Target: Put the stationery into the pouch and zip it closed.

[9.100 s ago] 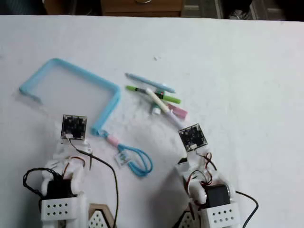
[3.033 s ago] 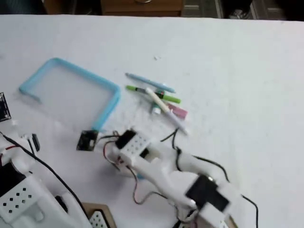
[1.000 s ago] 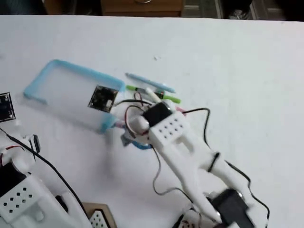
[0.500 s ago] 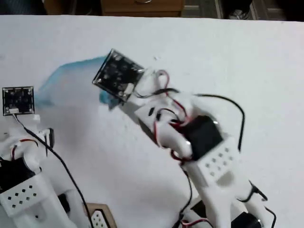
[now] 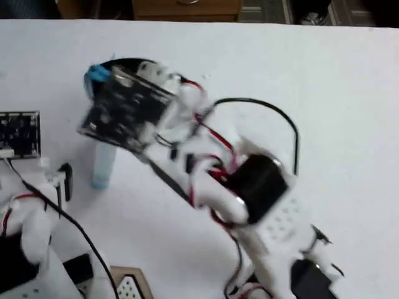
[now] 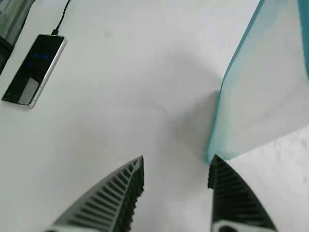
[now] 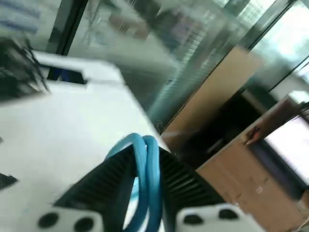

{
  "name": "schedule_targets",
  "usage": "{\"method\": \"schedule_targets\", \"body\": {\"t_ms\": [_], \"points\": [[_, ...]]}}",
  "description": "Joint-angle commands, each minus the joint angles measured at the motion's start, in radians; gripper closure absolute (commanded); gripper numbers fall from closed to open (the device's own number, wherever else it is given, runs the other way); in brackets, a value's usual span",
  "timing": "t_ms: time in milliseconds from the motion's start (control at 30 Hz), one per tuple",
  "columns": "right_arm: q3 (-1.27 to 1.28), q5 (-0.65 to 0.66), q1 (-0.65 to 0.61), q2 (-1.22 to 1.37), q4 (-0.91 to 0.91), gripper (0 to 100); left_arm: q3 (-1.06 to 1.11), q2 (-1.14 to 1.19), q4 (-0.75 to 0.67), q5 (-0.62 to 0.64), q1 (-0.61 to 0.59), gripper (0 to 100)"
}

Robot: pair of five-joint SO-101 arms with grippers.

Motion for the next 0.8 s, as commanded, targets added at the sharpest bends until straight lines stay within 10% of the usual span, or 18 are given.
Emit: {"method": "schedule_targets", "body": {"t_ms": [0,300,767], "points": [[-0.037,-0.014,-0.008,0.056,0.024,98.1,-0.143,-0.008,0.084,0.038,0.004,77],[-0.043,-0.015,-0.008,0.079,-0.056,98.1,-0.15,-0.113,0.063,0.381,-0.05,68],[-0.161,-0.014,-0.008,0.088,-0.139,98.1,-0.124,-0.117,0.078,0.358,0.225,68]]}}
